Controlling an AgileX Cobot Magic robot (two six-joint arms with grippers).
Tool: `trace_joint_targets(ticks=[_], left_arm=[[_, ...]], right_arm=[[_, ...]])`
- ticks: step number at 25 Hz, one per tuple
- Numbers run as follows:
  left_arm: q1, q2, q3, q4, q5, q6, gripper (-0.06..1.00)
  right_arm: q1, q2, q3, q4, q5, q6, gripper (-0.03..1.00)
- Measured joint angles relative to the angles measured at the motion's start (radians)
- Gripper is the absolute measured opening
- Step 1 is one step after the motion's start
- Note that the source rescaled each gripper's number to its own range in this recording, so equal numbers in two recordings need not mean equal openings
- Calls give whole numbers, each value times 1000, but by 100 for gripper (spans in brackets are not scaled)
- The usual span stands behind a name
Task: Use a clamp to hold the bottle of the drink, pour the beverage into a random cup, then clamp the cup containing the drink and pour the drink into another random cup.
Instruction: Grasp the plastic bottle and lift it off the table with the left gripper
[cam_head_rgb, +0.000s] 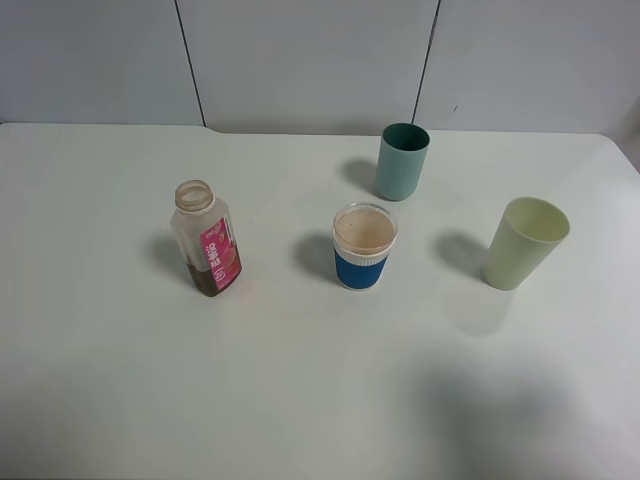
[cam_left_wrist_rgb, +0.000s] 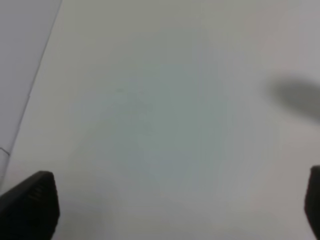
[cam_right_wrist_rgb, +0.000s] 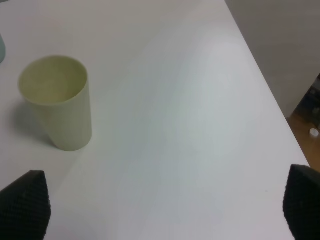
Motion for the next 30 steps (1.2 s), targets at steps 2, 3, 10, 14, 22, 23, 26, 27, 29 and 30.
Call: trace_joint_targets(ticks=[2, 3, 10, 14, 22, 23, 26, 27, 29, 30], left_arm=[[0, 73, -37, 0, 0, 36, 100], [0, 114, -55, 0, 0, 55, 100], [0, 374, -142, -18, -11, 156, 100], [0, 507, -145, -51, -45, 226, 100], [0, 758, -145, -147, -84, 261, 100], [0, 785, -144, -158, -96, 267, 100], [0, 845, -108, -201, -176, 281, 100], [0, 859, -87, -211, -205, 283, 100], [0, 891, -40, -240, -278, 285, 100], [0, 905, -14, -252, -315, 286, 100]], right_arm=[[0, 0, 0, 0, 0, 0, 83], [0, 0, 0, 0, 0, 0, 83], [0, 0, 0, 0, 0, 0, 83], [0, 0, 0, 0, 0, 0, 83], [0, 0, 0, 0, 0, 0, 83], [0, 0, 0, 0, 0, 0, 83], [0, 0, 0, 0, 0, 0, 83], [0, 0, 0, 0, 0, 0, 83], [0, 0, 0, 0, 0, 0, 83], [0, 0, 0, 0, 0, 0, 83]])
